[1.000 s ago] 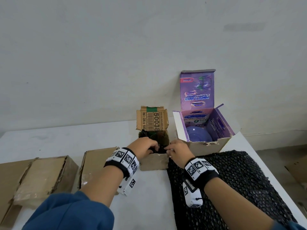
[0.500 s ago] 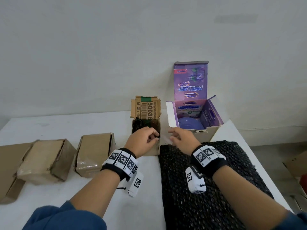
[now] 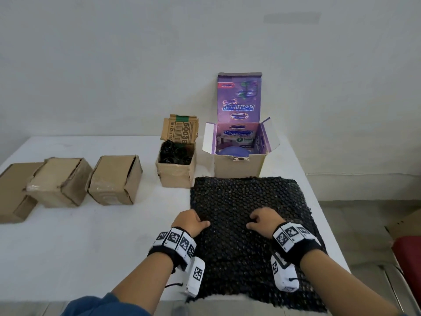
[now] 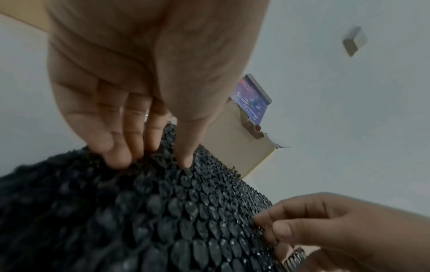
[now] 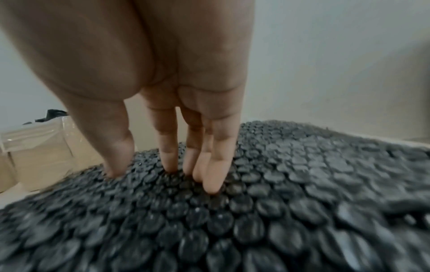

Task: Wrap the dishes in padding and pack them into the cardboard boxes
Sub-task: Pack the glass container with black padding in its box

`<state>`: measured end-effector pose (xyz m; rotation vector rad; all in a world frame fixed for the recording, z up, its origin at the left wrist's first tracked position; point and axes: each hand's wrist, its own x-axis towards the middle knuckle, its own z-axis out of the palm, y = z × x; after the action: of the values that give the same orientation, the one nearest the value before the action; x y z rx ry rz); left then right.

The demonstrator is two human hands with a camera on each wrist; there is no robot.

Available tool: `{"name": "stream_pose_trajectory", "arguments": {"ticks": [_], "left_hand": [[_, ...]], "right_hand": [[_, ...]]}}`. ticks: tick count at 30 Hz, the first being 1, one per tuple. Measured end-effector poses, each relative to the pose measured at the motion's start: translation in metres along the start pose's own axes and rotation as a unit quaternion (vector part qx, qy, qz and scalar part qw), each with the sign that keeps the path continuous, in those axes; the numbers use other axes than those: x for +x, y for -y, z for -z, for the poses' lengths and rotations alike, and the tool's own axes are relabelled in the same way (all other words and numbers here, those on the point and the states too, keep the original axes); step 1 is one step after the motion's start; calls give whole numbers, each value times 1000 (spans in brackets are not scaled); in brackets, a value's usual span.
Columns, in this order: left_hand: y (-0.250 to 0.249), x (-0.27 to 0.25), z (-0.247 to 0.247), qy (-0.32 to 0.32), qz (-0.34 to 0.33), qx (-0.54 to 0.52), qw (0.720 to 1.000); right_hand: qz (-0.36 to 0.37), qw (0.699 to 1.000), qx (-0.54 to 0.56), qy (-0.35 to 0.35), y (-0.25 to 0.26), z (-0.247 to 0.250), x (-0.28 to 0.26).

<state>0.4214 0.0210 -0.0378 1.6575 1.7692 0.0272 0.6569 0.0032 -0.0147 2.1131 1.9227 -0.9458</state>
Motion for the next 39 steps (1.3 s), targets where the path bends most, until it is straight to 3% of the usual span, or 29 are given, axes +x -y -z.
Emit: {"name": "stream_pose_trajectory", "arguments": {"ticks": [3,8,13,16,19,21,24,27,30,34,39], "left_hand": [[-1,-5,-9,-47,40,-46,997],[-7,-8,-12,-101,37,-64,992],[-32,-21,-4,-157,-45,-166,973],[-57,-28,-1,-124,-136,-206,961],[-83,-28,-6,-21,-181,-254,950],[-100,-28,-13,50,-174,-317,931],[-117,-27,-25,97,-162,-361,913],[-117,-14,-40,-14,-165,-228,959],[-107,-2,-54,-92,-99,-118,984],[-107,3,-65,-16,-31,-149,988],[-114,6,-67,29,-62,-179,982]], "right_hand": [[10,1000,16,-23,-8,-15,-4],[36,998,27,-41,-16,-25,-9],[52,996,56,-40,-17,-19,-12],[100,974,176,-99,-9,-2,-20],[98,903,413,-59,-3,17,-31],[81,886,455,-52,-12,23,-32],[41,925,357,-128,-40,22,-26],[-17,950,271,-155,-64,19,-26],[-62,963,218,-147,-79,15,-27],[-74,971,187,-131,-84,8,-24],[-59,967,196,-148,-80,8,-23]]}}
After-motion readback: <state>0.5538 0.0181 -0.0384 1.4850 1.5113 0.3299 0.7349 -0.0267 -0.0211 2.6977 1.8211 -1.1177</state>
